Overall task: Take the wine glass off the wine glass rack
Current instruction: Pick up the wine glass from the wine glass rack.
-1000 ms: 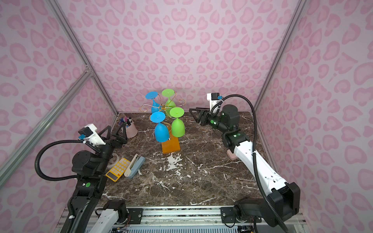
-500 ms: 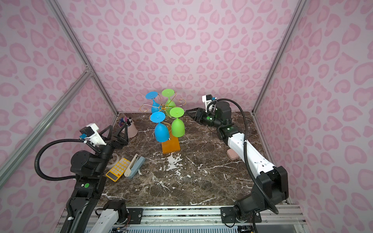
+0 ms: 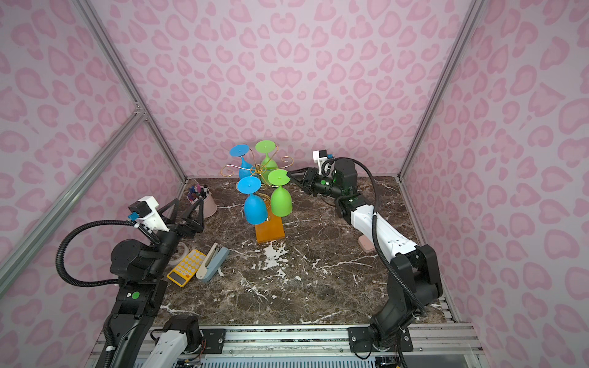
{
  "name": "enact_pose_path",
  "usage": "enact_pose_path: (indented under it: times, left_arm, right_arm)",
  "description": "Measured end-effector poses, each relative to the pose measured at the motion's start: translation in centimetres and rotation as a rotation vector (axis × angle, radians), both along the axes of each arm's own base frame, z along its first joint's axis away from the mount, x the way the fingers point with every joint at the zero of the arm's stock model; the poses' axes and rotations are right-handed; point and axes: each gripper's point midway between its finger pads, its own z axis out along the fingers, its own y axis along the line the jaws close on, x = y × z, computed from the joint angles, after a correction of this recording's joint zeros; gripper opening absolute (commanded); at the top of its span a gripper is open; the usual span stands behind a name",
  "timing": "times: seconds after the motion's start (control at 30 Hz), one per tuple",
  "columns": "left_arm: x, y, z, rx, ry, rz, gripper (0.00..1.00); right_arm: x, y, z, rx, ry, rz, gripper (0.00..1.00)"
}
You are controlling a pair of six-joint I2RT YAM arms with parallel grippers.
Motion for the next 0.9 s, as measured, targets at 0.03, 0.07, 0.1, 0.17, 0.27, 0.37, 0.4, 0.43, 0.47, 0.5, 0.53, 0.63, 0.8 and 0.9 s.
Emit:
enact_pose_path:
  times: [0.03, 0.07, 0.1, 0.17, 0.27, 0.37, 0.4, 0.43, 0.47, 0.5, 0.53, 0.63, 0.8, 0.9]
  left_arm:
    - [0.0, 0.0, 0.0, 0.002, 0.002, -0.002, 0.97]
    - [0.0, -0.1, -0.1, 0.004, 0.003, -0.007, 0.97]
    - [0.1, -0.1, -0.1, 0.005, 0.004, -0.007, 0.97]
    - [0.3, -0.3, -0.4, 0.007, 0.013, -0.015, 0.97]
    - [1.0, -0.5, -1.0, -0.001, 0.042, -0.029, 0.97]
    - [1.6, -0.9, -1.4, -0.005, 0.066, -0.052, 0.97]
    - [1.7, -1.0, -1.5, -0.011, 0.073, -0.055, 0.97]
    - [1.9, -1.0, -1.6, -0.019, 0.08, -0.057, 0.97]
    - [2.0, -1.1, -1.6, -0.02, 0.083, -0.059, 0.97]
    - [2.1, -1.1, -1.6, -0.022, 0.085, -0.06, 0.97]
    - [2.2, -1.1, -1.6, -0.026, 0.089, -0.061, 0.97]
    - [2.7, -1.0, -1.7, -0.038, 0.102, -0.057, 0.97]
    - [3.4, -0.9, -1.1, -0.052, 0.109, -0.046, 0.97]
    - [4.2, -0.8, -0.8, -0.071, 0.122, -0.043, 0.97]
  right_arm:
    - [0.1, 0.1, 0.1, 0.008, 0.001, 0.002, 0.34]
    - [0.1, 0.1, 0.1, 0.017, 0.005, 0.007, 0.34]
    - [0.2, 0.2, 0.1, 0.023, 0.007, 0.009, 0.33]
    - [0.3, 0.4, 0.2, 0.04, 0.015, 0.018, 0.3]
    - [0.4, 0.5, 0.0, 0.048, 0.026, 0.025, 0.29]
    - [0.4, 0.5, 0.2, 0.05, 0.027, 0.026, 0.26]
    - [0.4, 0.5, 0.2, 0.051, 0.028, 0.027, 0.26]
    - [0.4, 0.5, 0.3, 0.051, 0.028, 0.029, 0.25]
    - [0.4, 0.5, 0.3, 0.05, 0.029, 0.029, 0.24]
    - [0.4, 0.5, 0.3, 0.049, 0.03, 0.028, 0.24]
    - [0.4, 0.5, 0.3, 0.047, 0.028, 0.029, 0.22]
    - [0.4, 0.6, 0.1, 0.044, 0.028, 0.033, 0.2]
    - [0.3, 0.8, -0.5, 0.027, 0.049, 0.038, 0.19]
    - [0.1, 1.0, -0.9, 0.015, 0.053, 0.041, 0.18]
